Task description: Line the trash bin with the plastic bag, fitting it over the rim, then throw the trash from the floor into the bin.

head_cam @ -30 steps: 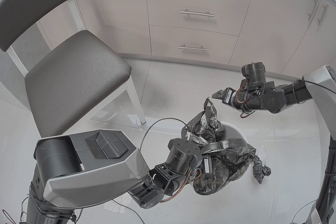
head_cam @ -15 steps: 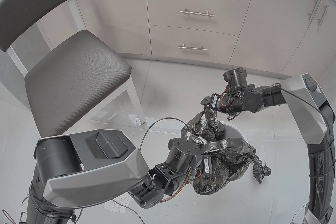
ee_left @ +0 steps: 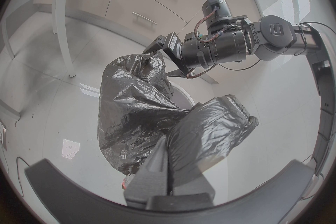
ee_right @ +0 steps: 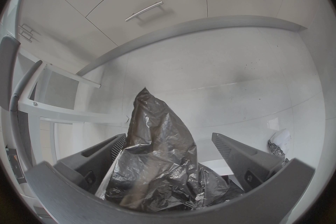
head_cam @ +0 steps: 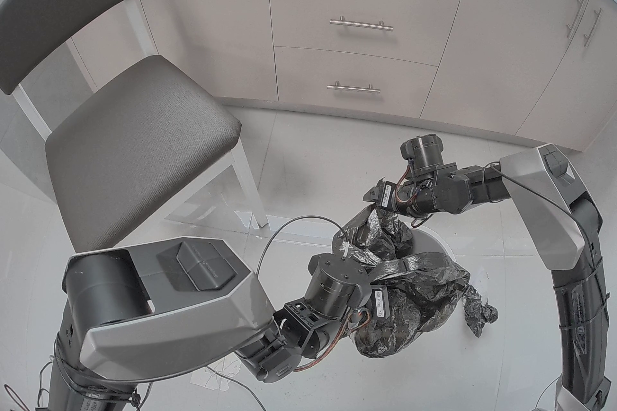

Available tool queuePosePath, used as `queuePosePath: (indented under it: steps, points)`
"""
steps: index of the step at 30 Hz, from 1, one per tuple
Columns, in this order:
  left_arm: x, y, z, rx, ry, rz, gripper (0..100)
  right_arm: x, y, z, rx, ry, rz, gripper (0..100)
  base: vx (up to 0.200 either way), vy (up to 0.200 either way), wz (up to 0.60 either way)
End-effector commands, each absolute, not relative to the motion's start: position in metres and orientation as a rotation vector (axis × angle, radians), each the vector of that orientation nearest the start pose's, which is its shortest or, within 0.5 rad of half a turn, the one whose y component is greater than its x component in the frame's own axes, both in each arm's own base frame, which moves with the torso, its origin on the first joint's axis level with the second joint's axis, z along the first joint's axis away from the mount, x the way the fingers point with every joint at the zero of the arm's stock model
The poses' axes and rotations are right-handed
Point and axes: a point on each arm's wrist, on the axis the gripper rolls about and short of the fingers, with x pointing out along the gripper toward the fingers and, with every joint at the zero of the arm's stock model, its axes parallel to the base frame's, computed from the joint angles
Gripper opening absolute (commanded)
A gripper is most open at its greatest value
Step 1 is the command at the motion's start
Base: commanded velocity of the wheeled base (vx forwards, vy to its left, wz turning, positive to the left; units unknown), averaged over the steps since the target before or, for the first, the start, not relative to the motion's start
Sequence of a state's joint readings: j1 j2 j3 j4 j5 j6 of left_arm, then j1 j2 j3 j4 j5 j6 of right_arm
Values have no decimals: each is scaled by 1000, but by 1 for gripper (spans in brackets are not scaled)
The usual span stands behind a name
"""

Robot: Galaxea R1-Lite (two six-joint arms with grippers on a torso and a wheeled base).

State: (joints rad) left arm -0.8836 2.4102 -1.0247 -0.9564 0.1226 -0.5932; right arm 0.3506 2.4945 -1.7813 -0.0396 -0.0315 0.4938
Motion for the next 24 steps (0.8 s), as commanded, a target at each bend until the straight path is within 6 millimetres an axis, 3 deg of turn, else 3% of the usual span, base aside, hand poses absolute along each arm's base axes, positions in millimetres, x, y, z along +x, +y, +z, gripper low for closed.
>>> queuePosePath:
  steps: [1,3,4,13,19,24]
  points:
    - [270,-325,0,-346,590,-605,0,470,175,56,340,728,142,100,0,0,0]
    - [270,-325,0,-346,590,-605,0,470,175,56,340,728,142,100,0,0,0]
    - [270,-325,0,-346,590,-605,0,470,175,57,340,726,142,0,0,0,0]
    - [271,-324,0,-346,589,-604,0,466,172,57,345,740,133,0,0,0,0]
    - [271,-324,1,-348,586,-604,0,455,168,63,346,758,127,0,0,0,0]
    - [271,-324,1,-349,585,-604,0,434,161,62,339,814,119,0,0,0,0]
